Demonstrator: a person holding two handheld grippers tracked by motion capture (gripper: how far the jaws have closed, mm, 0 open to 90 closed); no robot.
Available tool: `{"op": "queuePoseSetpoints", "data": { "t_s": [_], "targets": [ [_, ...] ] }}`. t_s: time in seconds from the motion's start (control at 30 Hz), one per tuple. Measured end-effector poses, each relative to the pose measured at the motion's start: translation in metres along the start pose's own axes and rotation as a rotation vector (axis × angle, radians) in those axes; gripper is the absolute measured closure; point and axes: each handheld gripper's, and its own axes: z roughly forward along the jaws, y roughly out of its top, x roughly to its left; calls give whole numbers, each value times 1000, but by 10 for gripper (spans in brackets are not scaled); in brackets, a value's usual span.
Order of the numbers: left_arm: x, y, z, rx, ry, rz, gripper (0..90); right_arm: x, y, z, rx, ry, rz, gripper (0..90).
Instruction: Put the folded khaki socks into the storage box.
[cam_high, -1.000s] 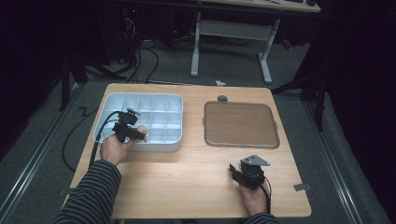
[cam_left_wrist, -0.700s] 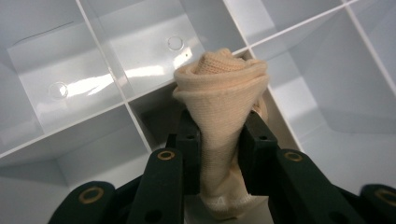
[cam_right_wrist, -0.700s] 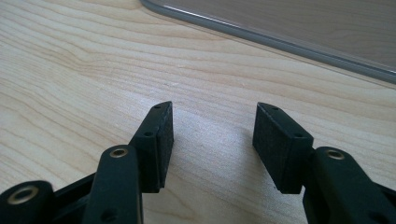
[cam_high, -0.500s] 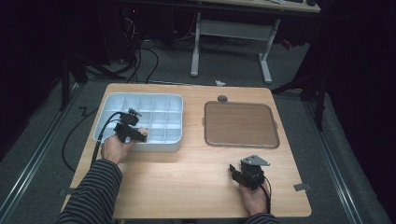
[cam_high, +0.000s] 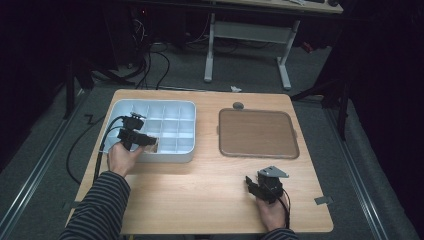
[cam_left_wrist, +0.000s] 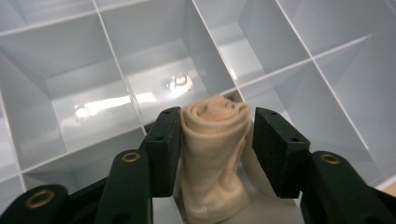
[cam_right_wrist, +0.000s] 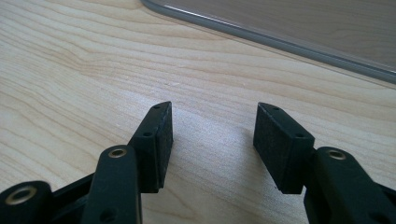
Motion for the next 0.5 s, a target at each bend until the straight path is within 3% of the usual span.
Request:
{"op": "queuePoseSetpoints", "data": {
  "t_s": [0.17, 0.23, 0.47, 0.5],
  "targets": [
    [-1, 0, 6, 5, 22, 3, 666, 0, 0, 0, 0, 0, 0, 474],
    [0, 0, 9, 30, 31, 2, 699, 0, 0, 0, 0, 0, 0, 474],
    [-1, -1, 14, 66, 41, 13, 738, 0, 0, 0, 0, 1, 0, 473],
    [-2, -1, 16, 86, 57, 19, 740, 0, 0, 0, 0, 1, -1, 473]
  ]
}}
